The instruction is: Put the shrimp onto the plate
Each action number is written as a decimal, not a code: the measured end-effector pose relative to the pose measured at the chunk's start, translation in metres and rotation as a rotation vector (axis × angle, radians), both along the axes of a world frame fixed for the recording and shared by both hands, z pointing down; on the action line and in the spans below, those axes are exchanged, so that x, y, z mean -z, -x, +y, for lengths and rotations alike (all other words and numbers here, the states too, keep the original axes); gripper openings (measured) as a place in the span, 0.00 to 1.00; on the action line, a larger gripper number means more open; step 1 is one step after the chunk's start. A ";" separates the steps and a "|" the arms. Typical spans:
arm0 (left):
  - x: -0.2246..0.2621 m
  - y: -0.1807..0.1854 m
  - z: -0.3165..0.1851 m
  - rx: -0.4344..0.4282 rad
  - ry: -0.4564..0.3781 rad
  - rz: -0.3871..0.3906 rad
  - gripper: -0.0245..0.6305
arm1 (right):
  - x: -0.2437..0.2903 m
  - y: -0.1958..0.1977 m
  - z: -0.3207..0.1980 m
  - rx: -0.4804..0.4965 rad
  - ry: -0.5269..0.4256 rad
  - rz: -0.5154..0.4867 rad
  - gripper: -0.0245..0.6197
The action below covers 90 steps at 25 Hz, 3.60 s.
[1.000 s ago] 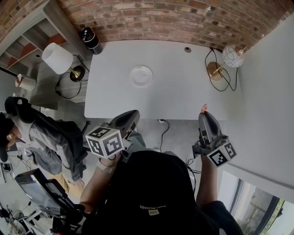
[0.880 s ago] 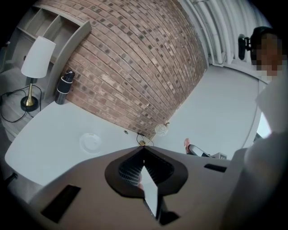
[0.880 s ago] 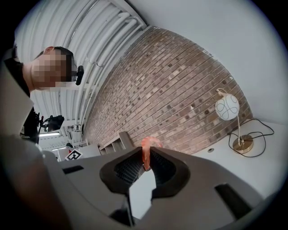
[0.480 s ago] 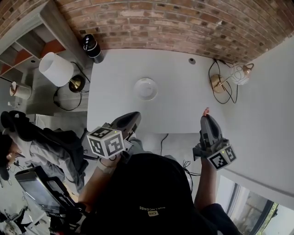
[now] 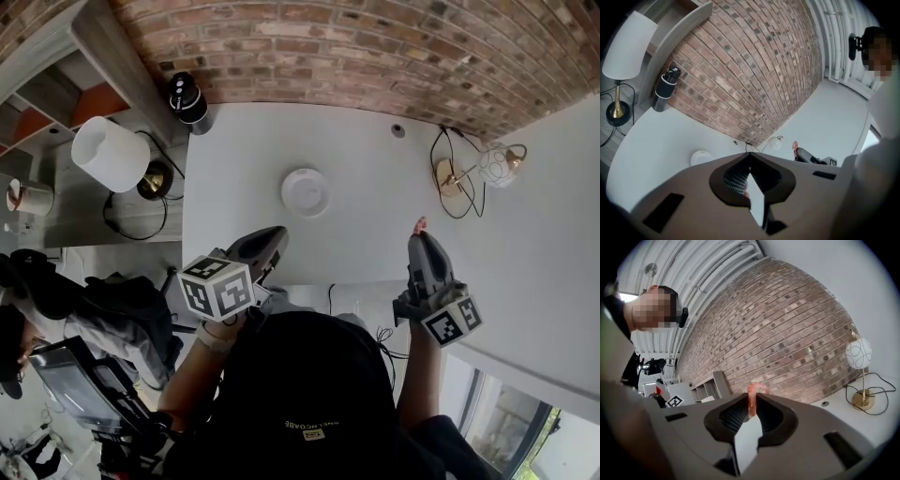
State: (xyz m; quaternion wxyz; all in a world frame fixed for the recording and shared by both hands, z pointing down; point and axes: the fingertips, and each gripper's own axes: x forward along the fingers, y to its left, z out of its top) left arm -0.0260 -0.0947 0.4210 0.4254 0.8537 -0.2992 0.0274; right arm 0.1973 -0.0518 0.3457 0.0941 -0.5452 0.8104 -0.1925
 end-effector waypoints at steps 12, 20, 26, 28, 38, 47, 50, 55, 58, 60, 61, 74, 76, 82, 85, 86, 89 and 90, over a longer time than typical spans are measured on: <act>-0.012 0.021 -0.044 -0.041 0.039 0.016 0.04 | -0.001 0.032 -0.050 -0.017 0.027 0.057 0.12; -0.018 0.031 -0.055 -0.034 0.059 0.015 0.04 | -0.003 0.044 -0.067 -0.006 0.037 0.060 0.12; -0.019 0.041 -0.055 -0.010 0.059 0.011 0.04 | -0.003 0.051 -0.075 0.021 0.044 0.067 0.12; -0.018 0.042 -0.053 -0.006 0.055 0.007 0.04 | -0.003 0.053 -0.078 0.030 0.045 0.070 0.12; -0.021 0.045 -0.039 0.081 0.074 -0.006 0.04 | -0.012 0.057 -0.093 0.127 0.070 0.067 0.12; -0.022 0.035 -0.030 0.181 0.090 -0.024 0.04 | -0.030 0.051 -0.115 0.234 0.110 0.088 0.12; -0.023 0.033 -0.027 0.208 0.092 -0.034 0.04 | -0.038 0.051 -0.123 0.268 0.122 0.106 0.12; -0.020 0.040 -0.024 0.286 0.090 -0.059 0.04 | -0.058 0.058 -0.142 0.342 0.158 0.120 0.12; -0.018 0.043 -0.021 0.315 0.090 -0.073 0.04 | -0.071 0.061 -0.152 0.368 0.186 0.128 0.12; -0.019 0.048 -0.018 0.352 0.098 -0.084 0.04 | -0.081 0.067 -0.161 0.400 0.203 0.136 0.12; -0.020 0.051 -0.016 0.373 0.104 -0.089 0.04 | -0.087 0.071 -0.165 0.418 0.211 0.141 0.12; -0.023 0.082 0.013 0.584 0.146 -0.142 0.04 | -0.166 0.113 -0.193 0.601 0.327 0.186 0.12; -0.024 0.086 0.018 0.612 0.154 -0.146 0.04 | -0.181 0.119 -0.196 0.624 0.352 0.199 0.12; -0.028 0.093 0.032 0.683 0.179 -0.160 0.04 | -0.229 0.133 -0.200 0.687 0.434 0.244 0.12; -0.030 0.093 0.038 0.710 0.191 -0.164 0.04 | -0.245 0.140 -0.200 0.720 0.461 0.263 0.12; -0.031 0.093 0.040 0.717 0.195 -0.164 0.04 | -0.251 0.142 -0.200 0.731 0.469 0.271 0.12; -0.034 0.093 0.045 0.735 0.209 -0.160 0.04 | -0.272 0.147 -0.199 0.759 0.500 0.305 0.12; -0.035 0.094 0.047 0.743 0.214 -0.159 0.04 | -0.279 0.148 -0.198 0.765 0.512 0.317 0.12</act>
